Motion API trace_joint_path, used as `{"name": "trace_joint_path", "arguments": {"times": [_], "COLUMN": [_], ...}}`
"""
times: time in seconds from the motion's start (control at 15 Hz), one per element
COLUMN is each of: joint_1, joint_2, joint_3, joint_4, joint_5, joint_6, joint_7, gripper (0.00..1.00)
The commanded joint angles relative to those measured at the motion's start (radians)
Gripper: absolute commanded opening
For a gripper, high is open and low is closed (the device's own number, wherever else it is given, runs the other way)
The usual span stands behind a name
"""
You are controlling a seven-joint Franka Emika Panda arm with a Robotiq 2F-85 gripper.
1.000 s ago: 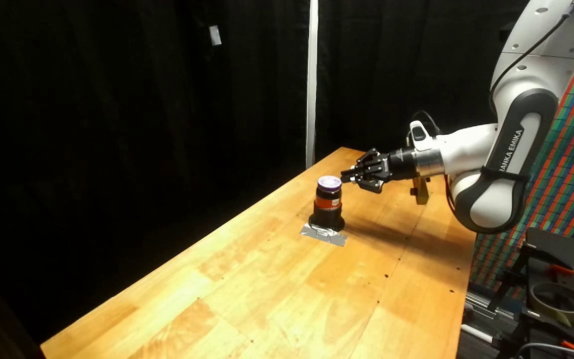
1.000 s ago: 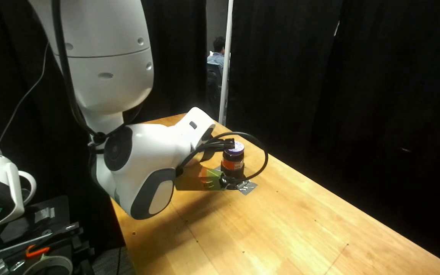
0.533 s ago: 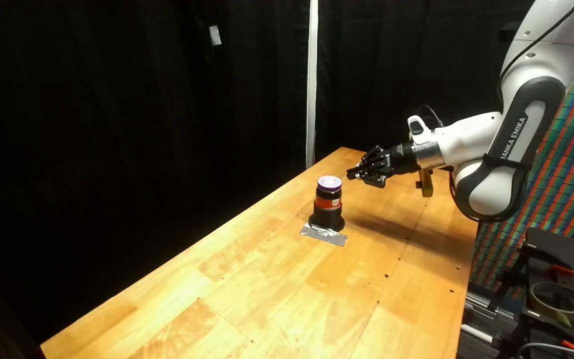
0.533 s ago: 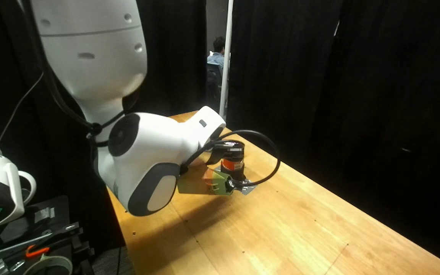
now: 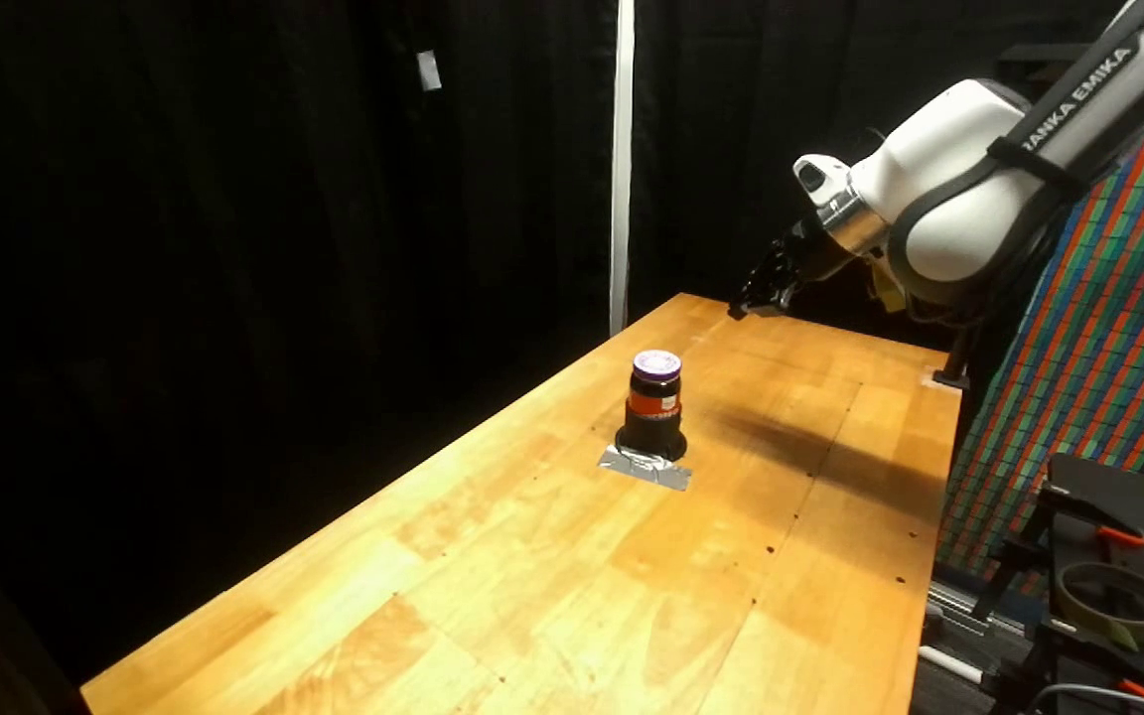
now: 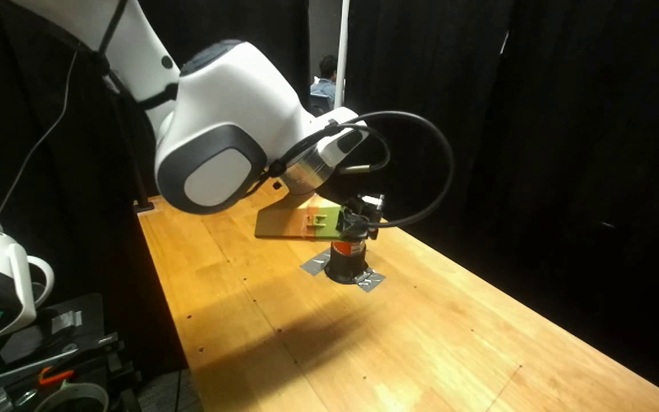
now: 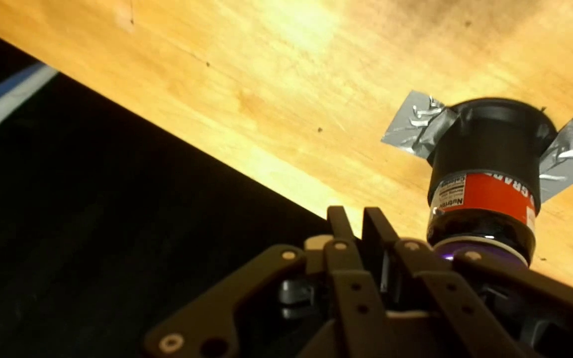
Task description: Put the elastic around the bottle
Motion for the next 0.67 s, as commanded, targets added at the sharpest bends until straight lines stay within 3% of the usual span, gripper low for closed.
{"name": "trace_joint_path", "arguments": {"times": [0.0, 0.13, 0.2, 0.27, 0.4, 0.6], "joint_1": [0.194, 0.288, 0.349, 0.42, 0.483, 0.561], "joint_2": [-0.025, 0.018, 0.023, 0.016, -0.039, -0.129], "joint_3": [-0.279, -0.443, -0.525, -0.606, -0.658, -0.654], "joint_4": [0.078, 0.147, 0.195, 0.233, 0.269, 0.34], "joint_5": [0.126, -0.123, -0.207, -0.302, -0.453, -0.563], "joint_6": [-0.25, -0.375, -0.47, -0.567, -0.733, -0.979], "joint_7": [-0.172, 0.031, 0.094, 0.186, 0.338, 0.488], "gripper": [0.16, 0.16, 0.41, 0.42, 0.56, 0.79]}}
